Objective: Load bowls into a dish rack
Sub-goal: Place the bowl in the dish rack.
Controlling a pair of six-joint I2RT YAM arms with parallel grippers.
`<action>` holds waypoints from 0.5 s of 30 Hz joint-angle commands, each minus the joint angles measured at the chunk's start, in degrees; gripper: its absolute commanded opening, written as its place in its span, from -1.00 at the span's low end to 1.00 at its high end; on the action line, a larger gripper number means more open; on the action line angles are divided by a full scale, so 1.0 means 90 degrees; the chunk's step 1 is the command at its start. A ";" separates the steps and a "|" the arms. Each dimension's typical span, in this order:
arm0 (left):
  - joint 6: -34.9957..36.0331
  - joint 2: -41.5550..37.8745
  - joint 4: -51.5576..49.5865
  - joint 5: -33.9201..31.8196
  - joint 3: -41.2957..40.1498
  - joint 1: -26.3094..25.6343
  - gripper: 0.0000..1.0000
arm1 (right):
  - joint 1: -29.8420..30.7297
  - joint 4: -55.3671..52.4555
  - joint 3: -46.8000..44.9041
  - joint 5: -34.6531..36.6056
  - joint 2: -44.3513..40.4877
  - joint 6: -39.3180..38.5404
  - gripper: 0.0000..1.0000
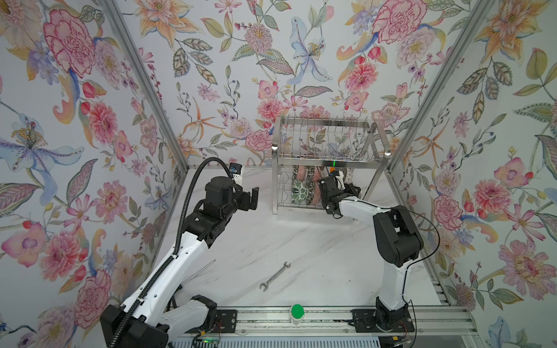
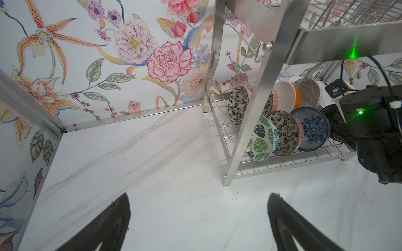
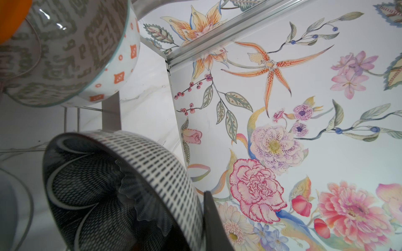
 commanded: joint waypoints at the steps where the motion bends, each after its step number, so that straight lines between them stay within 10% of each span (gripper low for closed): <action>1: -0.0002 -0.0038 0.0032 0.0082 -0.0003 0.0065 0.98 | -0.0065 -0.0028 0.0189 0.0138 0.0041 0.0310 -1.00; 15: 0.0008 -0.0021 -0.0046 0.0059 0.0084 0.0066 0.98 | -0.0079 -0.0361 0.0412 -0.0024 0.0333 0.0785 -1.00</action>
